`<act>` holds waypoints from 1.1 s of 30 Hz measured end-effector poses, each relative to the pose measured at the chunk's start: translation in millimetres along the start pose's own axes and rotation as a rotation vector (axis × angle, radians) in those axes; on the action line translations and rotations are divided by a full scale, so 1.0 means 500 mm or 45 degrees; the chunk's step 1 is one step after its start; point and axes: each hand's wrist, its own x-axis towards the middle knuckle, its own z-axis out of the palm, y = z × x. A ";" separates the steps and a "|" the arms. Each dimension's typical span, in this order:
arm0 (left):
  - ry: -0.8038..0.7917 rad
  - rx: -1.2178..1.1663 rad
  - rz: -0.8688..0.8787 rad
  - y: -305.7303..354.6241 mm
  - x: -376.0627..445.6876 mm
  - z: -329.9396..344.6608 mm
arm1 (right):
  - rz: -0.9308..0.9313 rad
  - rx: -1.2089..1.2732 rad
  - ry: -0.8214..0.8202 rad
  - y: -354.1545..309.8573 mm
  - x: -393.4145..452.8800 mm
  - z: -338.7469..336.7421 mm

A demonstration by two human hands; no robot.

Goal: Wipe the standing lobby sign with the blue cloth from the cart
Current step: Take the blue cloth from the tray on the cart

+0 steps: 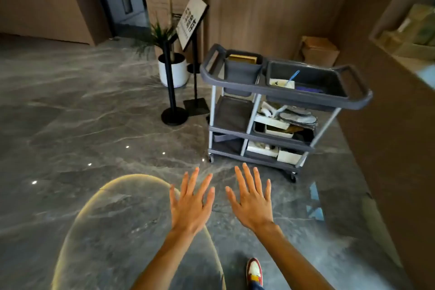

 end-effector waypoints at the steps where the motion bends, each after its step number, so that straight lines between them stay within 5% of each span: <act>1: 0.001 0.014 0.026 0.012 0.019 0.002 | 0.026 -0.006 0.011 0.015 0.011 -0.005; 22: 0.074 0.089 0.265 0.466 0.473 0.118 | 0.280 0.013 0.111 0.522 0.342 -0.179; 33: 0.029 0.161 0.383 0.579 0.623 0.191 | 0.392 -0.037 0.077 0.696 0.442 -0.212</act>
